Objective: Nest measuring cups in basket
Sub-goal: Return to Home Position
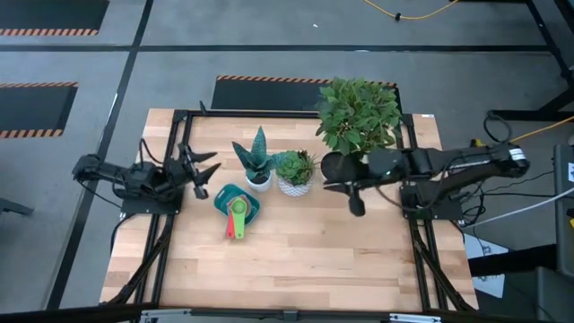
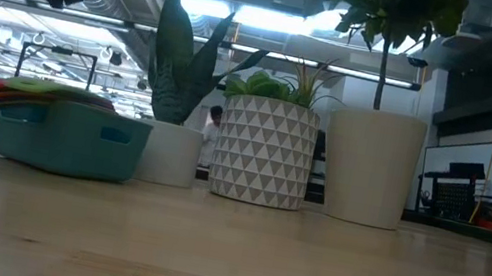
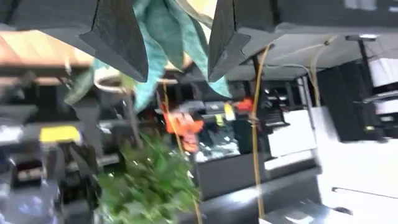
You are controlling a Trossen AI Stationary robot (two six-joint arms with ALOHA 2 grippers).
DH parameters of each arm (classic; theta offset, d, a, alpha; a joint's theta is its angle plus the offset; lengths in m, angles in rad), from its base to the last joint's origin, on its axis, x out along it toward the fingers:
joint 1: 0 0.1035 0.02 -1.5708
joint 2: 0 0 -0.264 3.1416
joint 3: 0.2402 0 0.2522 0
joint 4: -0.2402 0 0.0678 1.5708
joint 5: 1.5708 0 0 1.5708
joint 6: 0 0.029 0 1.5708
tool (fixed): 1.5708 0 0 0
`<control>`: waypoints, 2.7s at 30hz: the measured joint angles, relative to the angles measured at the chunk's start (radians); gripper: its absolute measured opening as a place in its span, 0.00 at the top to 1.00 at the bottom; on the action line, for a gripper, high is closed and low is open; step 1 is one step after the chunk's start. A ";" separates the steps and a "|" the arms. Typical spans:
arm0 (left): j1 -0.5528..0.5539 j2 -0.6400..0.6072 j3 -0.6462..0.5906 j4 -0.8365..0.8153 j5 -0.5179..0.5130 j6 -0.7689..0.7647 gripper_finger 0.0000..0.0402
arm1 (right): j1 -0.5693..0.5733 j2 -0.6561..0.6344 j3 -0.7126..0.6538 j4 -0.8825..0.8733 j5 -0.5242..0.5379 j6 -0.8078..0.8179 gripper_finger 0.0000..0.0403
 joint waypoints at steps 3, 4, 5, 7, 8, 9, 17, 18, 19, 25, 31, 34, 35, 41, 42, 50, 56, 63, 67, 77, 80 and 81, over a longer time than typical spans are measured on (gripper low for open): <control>0.053 -0.001 -0.002 0.036 0.037 0.004 0.60 | -0.057 -0.097 -0.135 0.133 -0.082 0.000 0.85; 0.074 0.000 -0.002 0.046 0.054 0.015 0.60 | -0.078 -0.127 -0.176 0.175 -0.114 0.001 0.85; 0.096 0.000 -0.002 0.054 0.069 0.028 0.60 | -0.100 -0.157 -0.216 0.210 -0.142 0.001 0.85; 0.142 0.000 -0.002 0.060 0.077 0.041 0.60 | -0.144 -0.209 -0.288 0.275 -0.193 0.001 0.85; 0.165 0.000 -0.002 0.063 0.070 0.055 0.60 | -0.168 -0.233 -0.325 0.307 -0.214 0.001 0.85; 0.189 0.000 -0.002 0.066 0.066 0.066 0.60 | -0.190 -0.255 -0.358 0.330 -0.234 0.001 0.85; 0.347 -0.008 -0.002 0.061 0.044 0.052 0.60 | -0.350 -0.404 -0.559 0.456 -0.394 0.044 0.85; 0.358 -0.008 -0.002 0.061 0.041 0.049 0.60 | -0.367 -0.421 -0.575 0.458 -0.404 0.051 0.85; 0.365 -0.008 -0.002 0.061 0.040 0.049 0.60 | -0.382 -0.435 -0.591 0.467 -0.405 0.054 0.85; 0.377 -0.008 -0.002 -0.109 0.058 -0.056 0.60 | -0.456 -0.513 -0.664 0.482 -0.529 0.056 0.85; 0.377 -0.007 -0.002 -0.314 0.171 -0.250 0.60 | -0.525 -0.591 -0.750 0.479 -0.596 0.029 0.85; 0.377 -0.007 -0.002 -0.314 0.200 -0.265 0.60 | -0.556 -0.631 -0.798 0.479 -0.602 0.031 0.85; 0.377 -0.007 -0.002 -0.314 0.200 -0.269 0.60 | -0.565 -0.644 -0.813 0.486 -0.614 0.032 0.85; 0.377 -0.008 -0.002 -0.316 0.201 -0.318 0.60 | -0.604 -0.724 -0.885 0.498 -0.714 0.030 0.85; 0.377 -0.007 -0.002 -0.316 0.201 -0.318 0.60 | -0.611 -0.738 -0.894 0.500 -0.719 0.029 0.85; 0.377 -0.008 -0.002 -0.317 0.211 -0.336 0.60 | -0.668 -0.831 -0.923 0.473 -0.831 0.025 0.85; 0.377 -0.008 -0.002 -0.318 0.210 -0.336 0.60 | -0.721 -0.882 -0.923 0.439 -0.886 0.002 0.85; 0.377 -0.007 -0.002 -0.318 0.209 -0.337 0.60 | -0.772 -0.936 -0.923 0.399 -0.904 -0.014 0.85; 0.377 -0.008 -0.002 -0.318 0.209 -0.337 0.60 | -0.785 -0.964 -0.923 0.398 -0.903 -0.014 0.85; 0.377 -0.007 -0.002 -0.318 0.208 -0.336 0.60 | -0.737 -1.010 -0.934 0.417 -0.702 0.125 0.85; 0.377 -0.007 -0.002 -0.318 0.208 -0.336 0.60 | -0.670 -1.009 -0.982 0.483 -0.602 0.151 0.85; 0.377 -0.008 -0.002 -0.318 0.208 -0.336 0.60 | -0.644 -1.009 -1.002 0.518 -0.577 0.158 0.85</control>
